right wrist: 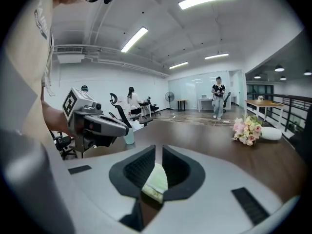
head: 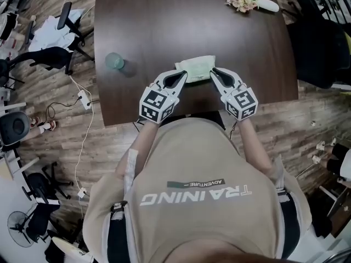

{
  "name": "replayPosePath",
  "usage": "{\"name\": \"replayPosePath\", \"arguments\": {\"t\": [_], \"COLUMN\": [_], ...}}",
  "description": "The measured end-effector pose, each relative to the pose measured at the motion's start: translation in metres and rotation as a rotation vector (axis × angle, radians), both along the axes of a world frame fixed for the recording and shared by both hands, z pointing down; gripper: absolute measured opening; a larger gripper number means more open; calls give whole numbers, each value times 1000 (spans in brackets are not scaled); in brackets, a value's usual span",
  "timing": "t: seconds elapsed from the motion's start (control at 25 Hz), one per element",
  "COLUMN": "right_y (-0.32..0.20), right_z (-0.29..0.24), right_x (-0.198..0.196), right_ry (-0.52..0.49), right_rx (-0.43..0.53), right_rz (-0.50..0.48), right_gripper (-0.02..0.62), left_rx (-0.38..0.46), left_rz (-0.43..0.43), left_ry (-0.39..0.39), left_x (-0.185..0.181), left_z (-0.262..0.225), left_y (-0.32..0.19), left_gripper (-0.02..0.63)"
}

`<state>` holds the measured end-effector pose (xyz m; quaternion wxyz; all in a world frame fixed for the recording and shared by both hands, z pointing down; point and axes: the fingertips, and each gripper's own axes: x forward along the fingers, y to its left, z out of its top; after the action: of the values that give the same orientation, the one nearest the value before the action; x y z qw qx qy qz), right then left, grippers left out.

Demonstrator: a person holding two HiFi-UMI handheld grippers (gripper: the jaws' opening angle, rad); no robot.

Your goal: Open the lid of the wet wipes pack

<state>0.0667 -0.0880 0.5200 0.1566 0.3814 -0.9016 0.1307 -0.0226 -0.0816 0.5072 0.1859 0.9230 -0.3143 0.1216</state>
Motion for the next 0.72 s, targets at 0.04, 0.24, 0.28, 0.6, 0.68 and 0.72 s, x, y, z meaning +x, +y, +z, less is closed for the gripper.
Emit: {"name": "replayPosePath", "arguments": {"t": [0.04,0.24,0.28,0.6,0.68,0.72], "right_y": [0,1,2,-4,-4,-4], "right_z": [-1,-11,-12,0,5,7], "right_x": [-2,-10,-10,2,2,2], "right_ry": [4,17,19,37,45,47], "right_rx": [6,34,38,11,3,-2], "right_rz": [-3,-39,-47,-93,-114,-123], "right_gripper": [18,18,18,18,18,18], "left_rx": [1,1,-1,-11,-21,-26], "left_rz": [4,-4,-8,-44,-50,-52], "left_ry": [2,-7,-11,-38,-53,-60], "left_x": [0,-1,-1,10,11,11], "left_z": [-1,-3,-2,2,7,10], "left_y": [2,7,9,3,1,0], "left_gripper": [9,9,9,9,9,9]}}
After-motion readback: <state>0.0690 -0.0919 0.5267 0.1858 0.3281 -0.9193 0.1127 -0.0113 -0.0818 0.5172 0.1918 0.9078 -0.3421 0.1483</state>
